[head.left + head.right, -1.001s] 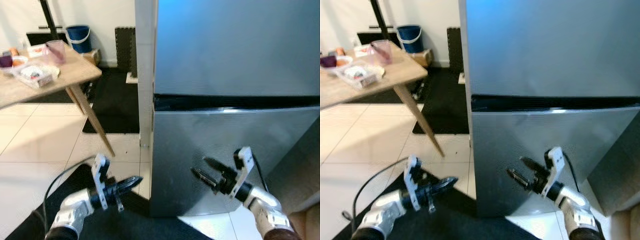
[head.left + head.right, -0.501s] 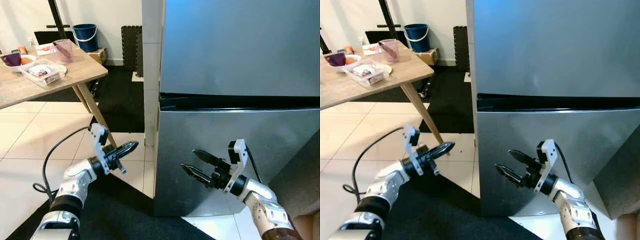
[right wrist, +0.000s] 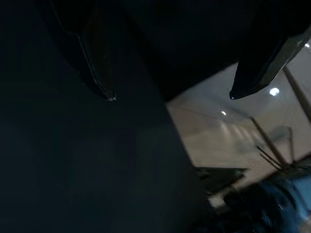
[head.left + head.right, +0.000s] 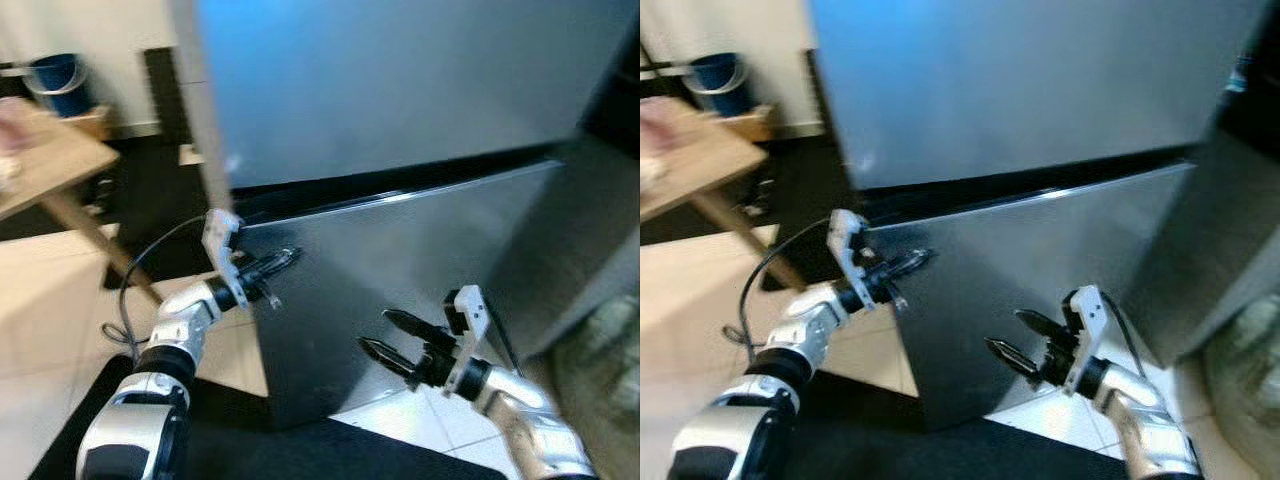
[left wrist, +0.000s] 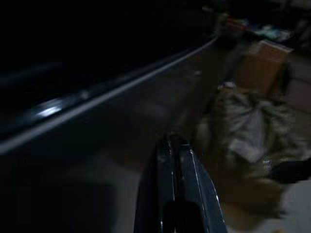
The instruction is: Restocking fridge
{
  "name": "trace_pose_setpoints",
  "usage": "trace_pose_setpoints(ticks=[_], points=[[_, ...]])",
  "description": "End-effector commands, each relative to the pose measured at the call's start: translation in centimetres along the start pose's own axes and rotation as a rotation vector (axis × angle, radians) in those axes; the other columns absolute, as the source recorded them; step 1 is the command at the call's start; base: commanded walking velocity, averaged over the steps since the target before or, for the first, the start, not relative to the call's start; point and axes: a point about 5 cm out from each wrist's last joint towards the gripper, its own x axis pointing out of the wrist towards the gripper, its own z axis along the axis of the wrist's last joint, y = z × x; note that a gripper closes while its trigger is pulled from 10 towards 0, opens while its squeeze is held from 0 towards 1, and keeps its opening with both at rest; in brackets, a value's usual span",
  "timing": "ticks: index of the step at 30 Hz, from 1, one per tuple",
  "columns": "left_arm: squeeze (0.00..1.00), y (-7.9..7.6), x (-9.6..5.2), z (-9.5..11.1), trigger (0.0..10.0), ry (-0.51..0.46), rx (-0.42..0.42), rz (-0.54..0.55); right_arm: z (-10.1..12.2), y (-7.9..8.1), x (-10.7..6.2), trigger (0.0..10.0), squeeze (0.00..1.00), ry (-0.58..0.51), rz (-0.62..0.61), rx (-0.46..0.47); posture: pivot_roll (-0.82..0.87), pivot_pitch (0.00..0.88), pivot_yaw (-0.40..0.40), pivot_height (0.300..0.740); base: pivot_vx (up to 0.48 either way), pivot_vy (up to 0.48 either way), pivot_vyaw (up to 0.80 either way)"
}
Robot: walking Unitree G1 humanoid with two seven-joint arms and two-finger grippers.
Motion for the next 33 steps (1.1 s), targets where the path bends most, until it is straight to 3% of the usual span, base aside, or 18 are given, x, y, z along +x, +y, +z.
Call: trace_pose_setpoints(ticks=[1,14,28,33], points=[[0.00,0.1,0.3,0.3,10.0,0.022,0.046,0.009,0.3,0.8,0.8,10.0,0.00,-0.014,0.038,-0.001,-0.13,0.116,0.050,0.740,0.000,0.000,0.00],[0.00,0.9,0.6,1.0,10.0,0.042,0.119,0.104,0.9,1.5,1.0,10.0,0.00,-0.014,0.058,-0.030,-0.15,0.121,0.057,0.740,0.000,0.000,0.00],[0.00,4.1,-2.3,2.5,10.0,0.096,0.276,0.404,1.9,2.7,1.7,10.0,0.00,-0.023,0.124,-0.055,-0.15,0.128,0.056,0.740,0.000,0.000,0.00],[0.00,4.4,-2.7,3.0,10.0,0.067,0.269,0.425,1.8,2.8,1.7,10.0,0.00,-0.010,0.135,-0.054,-0.14,0.124,0.054,0.740,0.000,0.000,0.00]])
